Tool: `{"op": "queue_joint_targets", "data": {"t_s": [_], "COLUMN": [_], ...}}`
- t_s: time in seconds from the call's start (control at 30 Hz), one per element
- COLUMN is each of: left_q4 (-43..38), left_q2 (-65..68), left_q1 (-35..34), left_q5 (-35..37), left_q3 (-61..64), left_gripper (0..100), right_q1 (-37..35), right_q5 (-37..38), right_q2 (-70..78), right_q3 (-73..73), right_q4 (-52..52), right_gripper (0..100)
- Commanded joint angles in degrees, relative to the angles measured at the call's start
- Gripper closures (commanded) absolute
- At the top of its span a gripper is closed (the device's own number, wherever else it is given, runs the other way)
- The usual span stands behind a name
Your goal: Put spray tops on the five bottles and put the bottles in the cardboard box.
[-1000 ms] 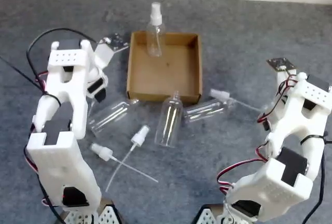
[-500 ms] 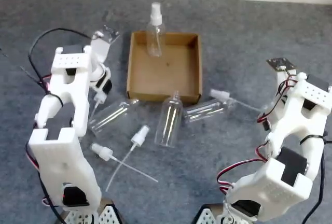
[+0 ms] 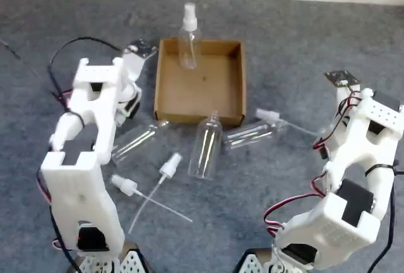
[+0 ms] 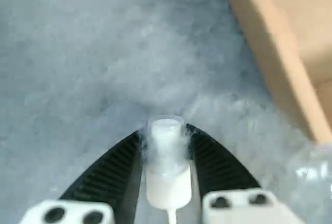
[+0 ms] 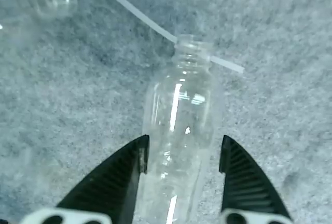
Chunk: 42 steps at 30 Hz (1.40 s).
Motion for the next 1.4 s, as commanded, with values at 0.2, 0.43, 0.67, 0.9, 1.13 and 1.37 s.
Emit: {"op": "queue_joint_targets", "data": {"t_s": [0.2,0.43,0.67,0.9,1.13,1.37], "left_q4": [16.53,17.76,9.49,8.53,8.62,8.53], "left_q2": [-30.55,-45.93,-58.42,-63.16,-63.16,-63.16], "left_q1": [0.48,2.07,4.44,5.23,5.14,5.14], "left_q5": [5.71,8.26,10.29,10.29,10.29,10.29], "left_q3": [-1.63,12.35,30.11,36.35,36.35,36.26], "left_gripper": [100,100,100,100,100,100], "right_q1": [1.36,0.13,-4.88,-7.08,-4.53,-2.68], "right_q5": [0.26,0.18,-7.38,-11.16,-9.14,-9.05], "right_q2": [-1.01,-1.01,-0.57,-0.40,7.34,9.19], "right_q3": [-0.84,-1.89,-4.00,-3.47,-4.00,-4.00], "right_q4": [-0.04,3.12,1.89,-4.70,-4.18,-4.62], "right_gripper": [82.0,71.9,71.6,71.7,71.7,86.8]}}
